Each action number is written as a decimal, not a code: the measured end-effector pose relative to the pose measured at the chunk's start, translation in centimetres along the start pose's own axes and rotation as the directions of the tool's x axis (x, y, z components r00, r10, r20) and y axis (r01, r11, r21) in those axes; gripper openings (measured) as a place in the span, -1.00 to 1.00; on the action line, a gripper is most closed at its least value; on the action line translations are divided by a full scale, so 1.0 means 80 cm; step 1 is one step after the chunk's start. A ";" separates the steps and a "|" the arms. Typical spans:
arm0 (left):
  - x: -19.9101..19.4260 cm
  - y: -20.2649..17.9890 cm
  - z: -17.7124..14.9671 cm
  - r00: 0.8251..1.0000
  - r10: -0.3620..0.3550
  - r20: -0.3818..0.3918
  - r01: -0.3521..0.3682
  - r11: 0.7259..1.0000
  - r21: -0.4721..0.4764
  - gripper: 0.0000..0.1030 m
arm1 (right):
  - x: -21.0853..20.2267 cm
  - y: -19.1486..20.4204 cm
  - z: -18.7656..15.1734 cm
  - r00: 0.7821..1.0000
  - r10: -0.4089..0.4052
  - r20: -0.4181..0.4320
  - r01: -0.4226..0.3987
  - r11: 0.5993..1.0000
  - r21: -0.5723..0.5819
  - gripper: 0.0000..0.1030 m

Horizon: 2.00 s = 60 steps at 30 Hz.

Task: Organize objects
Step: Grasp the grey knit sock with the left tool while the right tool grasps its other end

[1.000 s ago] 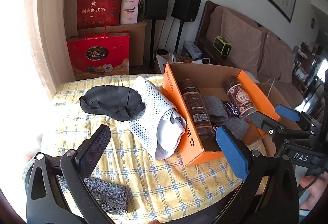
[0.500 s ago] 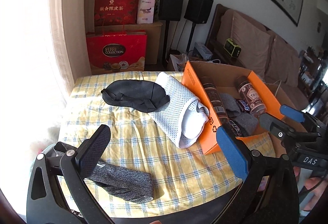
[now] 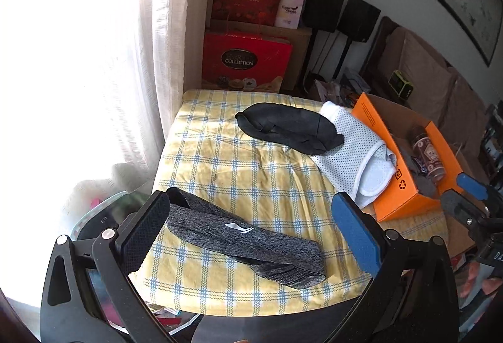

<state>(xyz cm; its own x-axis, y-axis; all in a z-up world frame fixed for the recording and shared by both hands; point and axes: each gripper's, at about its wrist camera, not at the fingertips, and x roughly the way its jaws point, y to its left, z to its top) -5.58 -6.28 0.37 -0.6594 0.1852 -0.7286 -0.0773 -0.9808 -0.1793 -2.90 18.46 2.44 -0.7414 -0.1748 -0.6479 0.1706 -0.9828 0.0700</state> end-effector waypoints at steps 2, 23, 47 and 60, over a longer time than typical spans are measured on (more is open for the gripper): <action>0.007 0.019 -0.005 1.000 0.011 -0.016 -0.011 1.000 -0.026 1.00 | 0.005 0.011 -0.003 1.000 0.009 -0.005 -0.009 1.000 -0.016 0.99; 0.061 0.088 -0.034 0.994 0.083 -0.075 -0.085 0.996 -0.020 0.99 | 0.073 0.103 -0.043 0.992 0.069 -0.107 -0.083 0.988 -0.129 0.50; 0.131 0.084 -0.035 0.983 -0.044 -0.176 0.041 0.999 -0.018 -0.02 | 0.148 0.108 -0.084 0.922 0.221 -0.319 -0.222 0.974 0.031 -0.14; 0.130 0.083 -0.038 0.978 -0.116 -0.173 0.105 0.992 -0.072 -0.84 | 0.152 0.107 -0.091 0.906 0.277 -0.320 -0.269 0.961 0.071 -0.75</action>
<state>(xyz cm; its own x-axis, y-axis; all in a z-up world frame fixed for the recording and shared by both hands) -10.68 -10.64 -10.41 -0.5062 0.3057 -0.8064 -0.0922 -0.9489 -0.3019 -5.75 8.30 -10.37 -0.4165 -0.4120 -0.8104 0.3168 -0.9013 0.2954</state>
